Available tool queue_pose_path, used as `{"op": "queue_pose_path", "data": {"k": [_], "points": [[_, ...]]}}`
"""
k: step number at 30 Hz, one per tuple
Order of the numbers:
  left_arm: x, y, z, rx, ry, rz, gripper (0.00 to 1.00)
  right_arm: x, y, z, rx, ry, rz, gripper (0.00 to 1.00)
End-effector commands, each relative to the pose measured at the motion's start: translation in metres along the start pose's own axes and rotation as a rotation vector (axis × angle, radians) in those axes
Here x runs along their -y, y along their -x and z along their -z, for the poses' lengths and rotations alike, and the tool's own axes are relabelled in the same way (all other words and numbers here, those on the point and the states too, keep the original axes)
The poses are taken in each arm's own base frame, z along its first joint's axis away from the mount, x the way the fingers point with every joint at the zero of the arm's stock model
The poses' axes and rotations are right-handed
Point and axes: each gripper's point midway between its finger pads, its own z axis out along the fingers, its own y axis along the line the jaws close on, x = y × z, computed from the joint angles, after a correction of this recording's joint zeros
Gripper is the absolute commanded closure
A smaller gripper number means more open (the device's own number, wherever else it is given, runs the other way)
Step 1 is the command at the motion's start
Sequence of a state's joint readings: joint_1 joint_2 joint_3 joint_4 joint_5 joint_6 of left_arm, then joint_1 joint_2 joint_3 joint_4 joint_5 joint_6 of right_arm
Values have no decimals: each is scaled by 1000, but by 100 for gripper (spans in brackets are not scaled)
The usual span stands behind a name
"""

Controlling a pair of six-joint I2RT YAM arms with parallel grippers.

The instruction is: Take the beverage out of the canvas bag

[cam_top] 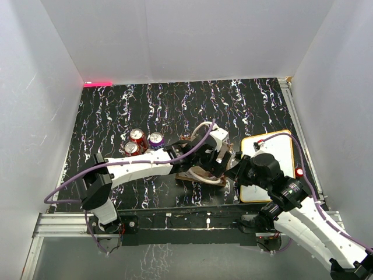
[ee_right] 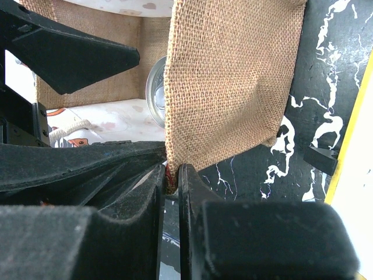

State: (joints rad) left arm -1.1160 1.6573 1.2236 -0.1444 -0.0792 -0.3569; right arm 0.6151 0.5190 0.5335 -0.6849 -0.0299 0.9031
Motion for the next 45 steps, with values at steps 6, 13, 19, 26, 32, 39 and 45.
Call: {"op": "queue_pose_path", "data": {"k": [6, 13, 19, 26, 32, 39, 45], "points": [[10, -5, -8, -38, 44, -96, 3, 24, -12, 6, -47, -115, -5, 92], [8, -20, -27, -89, 79, -135, 3, 22, -11, 7, -33, -94, -11, 92], [-9, -35, -41, -112, 161, -158, 3, 23, -11, 5, -29, -95, -4, 92], [-20, -39, -48, -142, 221, -190, 19, 22, -10, 3, -31, -87, 6, 92], [-14, 0, -22, -37, 222, -183, 39, 23, -9, 3, -23, -90, 15, 92], [-5, 54, 32, 124, 201, -159, 57, 23, -5, 2, -11, -98, 34, 92], [-1, 97, 93, 333, 160, -102, 74, 22, -2, 1, -4, -104, 44, 92]]}}
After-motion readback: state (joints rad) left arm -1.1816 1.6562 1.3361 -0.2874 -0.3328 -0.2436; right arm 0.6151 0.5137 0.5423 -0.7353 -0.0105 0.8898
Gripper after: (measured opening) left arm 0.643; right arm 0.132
